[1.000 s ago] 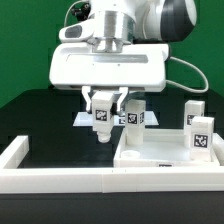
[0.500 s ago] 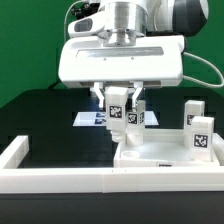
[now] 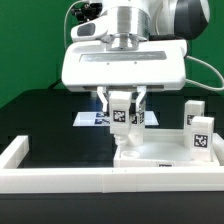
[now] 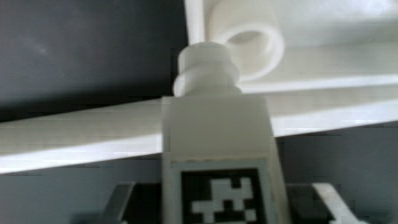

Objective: Assemble square table

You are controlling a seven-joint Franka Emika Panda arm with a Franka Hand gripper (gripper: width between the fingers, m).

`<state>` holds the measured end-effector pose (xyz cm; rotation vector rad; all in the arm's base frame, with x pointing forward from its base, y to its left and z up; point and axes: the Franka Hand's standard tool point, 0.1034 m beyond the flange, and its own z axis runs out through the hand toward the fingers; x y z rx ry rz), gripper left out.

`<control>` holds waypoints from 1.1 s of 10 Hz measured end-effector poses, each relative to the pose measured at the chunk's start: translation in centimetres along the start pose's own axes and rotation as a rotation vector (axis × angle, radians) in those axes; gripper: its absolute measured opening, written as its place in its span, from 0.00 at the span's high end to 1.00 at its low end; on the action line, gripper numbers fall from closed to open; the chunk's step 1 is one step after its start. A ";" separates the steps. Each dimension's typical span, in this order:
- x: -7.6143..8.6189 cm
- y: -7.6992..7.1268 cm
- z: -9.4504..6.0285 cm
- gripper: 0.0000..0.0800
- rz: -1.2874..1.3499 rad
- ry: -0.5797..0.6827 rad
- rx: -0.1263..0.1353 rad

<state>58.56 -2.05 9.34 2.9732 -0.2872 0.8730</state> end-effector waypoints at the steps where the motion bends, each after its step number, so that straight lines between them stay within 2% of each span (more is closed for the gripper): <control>1: 0.4 -0.8 0.1 0.64 -0.005 0.007 0.010; 3: 0.9 -1.2 0.5 0.64 -0.006 0.013 0.016; 6: 0.0 -1.2 1.7 0.64 -0.007 -0.004 0.012; 11: -0.9 -1.4 2.8 0.64 -0.014 -0.005 0.007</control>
Offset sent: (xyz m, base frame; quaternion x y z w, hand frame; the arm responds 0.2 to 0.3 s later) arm 0.0168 0.0033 -0.0064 0.0125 0.0230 -0.0135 0.9996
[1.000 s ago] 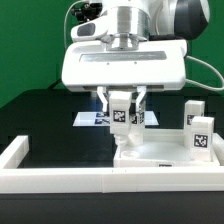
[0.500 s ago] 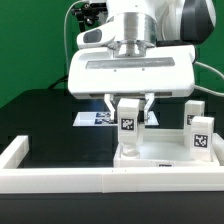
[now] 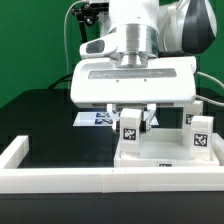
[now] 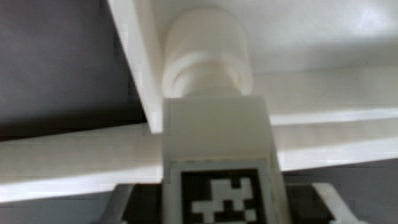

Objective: Assemble square table

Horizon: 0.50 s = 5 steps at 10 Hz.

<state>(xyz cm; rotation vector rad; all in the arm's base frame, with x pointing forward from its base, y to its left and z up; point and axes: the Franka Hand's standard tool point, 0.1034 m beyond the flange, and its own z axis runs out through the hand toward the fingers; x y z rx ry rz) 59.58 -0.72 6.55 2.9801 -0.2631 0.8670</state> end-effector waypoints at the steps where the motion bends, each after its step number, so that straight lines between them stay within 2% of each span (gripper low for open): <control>1: 0.0 0.0 0.1 0.64 -0.001 0.006 -0.003; 5: -0.2 0.1 0.1 0.64 0.004 -0.014 0.003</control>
Offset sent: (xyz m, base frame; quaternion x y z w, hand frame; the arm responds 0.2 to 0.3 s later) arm -0.0184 -0.0062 -0.0147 0.0029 0.0298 0.0423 0.9987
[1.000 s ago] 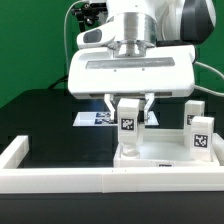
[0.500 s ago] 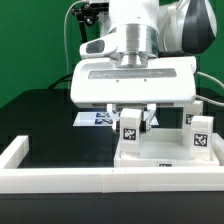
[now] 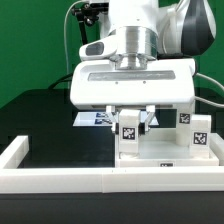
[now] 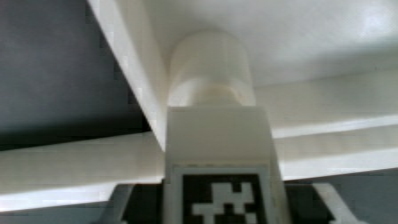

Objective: Assemble square table

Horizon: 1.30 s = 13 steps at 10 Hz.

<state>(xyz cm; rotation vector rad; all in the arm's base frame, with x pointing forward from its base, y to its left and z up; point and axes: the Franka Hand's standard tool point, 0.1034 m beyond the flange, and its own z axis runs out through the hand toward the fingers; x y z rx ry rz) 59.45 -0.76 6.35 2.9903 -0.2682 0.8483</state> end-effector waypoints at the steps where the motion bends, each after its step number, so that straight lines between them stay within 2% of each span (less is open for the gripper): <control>1: 0.0 0.0 0.0 0.63 0.000 -0.002 0.000; 2: -0.2 -0.1 0.1 0.63 0.000 -0.010 0.003; 3: -0.2 -0.1 0.1 0.36 0.000 -0.010 0.003; 4: -0.2 -0.1 0.1 0.24 0.000 -0.010 0.003; 7: -0.3 0.0 0.0 0.20 0.003 -0.020 0.005; 9: 0.8 -0.1 -1.5 0.19 0.014 -0.043 0.024; 11: 1.7 0.7 -2.6 0.19 0.032 -0.055 0.032; 13: 1.4 0.3 -2.4 0.19 0.032 -0.095 0.048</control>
Offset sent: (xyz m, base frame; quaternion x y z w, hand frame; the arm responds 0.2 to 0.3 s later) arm 0.0000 0.0000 0.0000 0.0000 0.0000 0.0000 1.0000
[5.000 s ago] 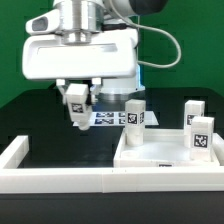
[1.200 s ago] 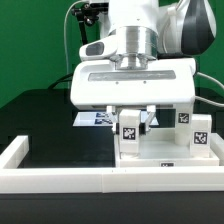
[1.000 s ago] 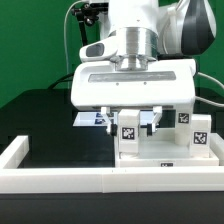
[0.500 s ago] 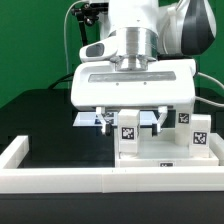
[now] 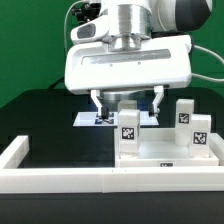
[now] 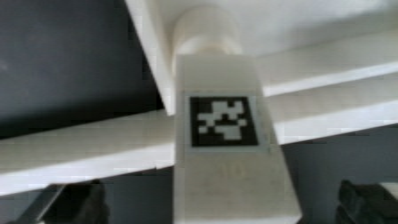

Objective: Assemble square table

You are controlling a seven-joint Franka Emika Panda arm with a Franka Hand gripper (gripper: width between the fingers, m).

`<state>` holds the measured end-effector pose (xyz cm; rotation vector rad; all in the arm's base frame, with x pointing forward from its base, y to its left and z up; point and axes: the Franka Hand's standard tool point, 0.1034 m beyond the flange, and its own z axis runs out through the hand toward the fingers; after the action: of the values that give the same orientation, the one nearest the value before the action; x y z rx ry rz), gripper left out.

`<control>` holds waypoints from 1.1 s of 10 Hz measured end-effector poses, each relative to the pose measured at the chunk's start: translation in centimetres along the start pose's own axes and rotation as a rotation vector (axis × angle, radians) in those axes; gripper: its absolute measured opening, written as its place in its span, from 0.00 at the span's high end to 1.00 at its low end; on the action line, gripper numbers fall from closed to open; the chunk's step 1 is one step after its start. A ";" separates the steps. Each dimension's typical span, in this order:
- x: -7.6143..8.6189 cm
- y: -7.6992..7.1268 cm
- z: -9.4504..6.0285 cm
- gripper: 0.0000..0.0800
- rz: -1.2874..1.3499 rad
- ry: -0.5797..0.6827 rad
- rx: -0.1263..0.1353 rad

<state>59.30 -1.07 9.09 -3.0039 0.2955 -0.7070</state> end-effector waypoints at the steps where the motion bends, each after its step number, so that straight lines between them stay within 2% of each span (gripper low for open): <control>1: 0.1 0.1 0.1 0.19 0.001 0.004 -0.002; 2: -0.4 0.3 0.7 0.19 0.008 -0.032 0.002; 3: -0.6 -0.5 1.1 0.19 0.041 -0.189 0.049; 4: 0.1 -0.4 1.1 0.19 0.036 -0.255 0.060; 5: 0.0 -0.2 1.1 0.19 0.040 -0.354 0.078; 6: 0.2 0.0 1.2 0.19 0.036 -0.420 0.087; 8: 0.4 -0.2 1.3 0.19 0.040 -0.476 0.103; 11: 0.4 -0.1 1.3 0.19 0.040 -0.472 0.100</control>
Offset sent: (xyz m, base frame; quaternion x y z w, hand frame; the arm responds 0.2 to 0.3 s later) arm 0.0179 -0.0188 -0.0006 -0.0401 -0.1550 -0.0190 0.9869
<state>60.22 -1.08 8.04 -2.9375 0.2833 0.0022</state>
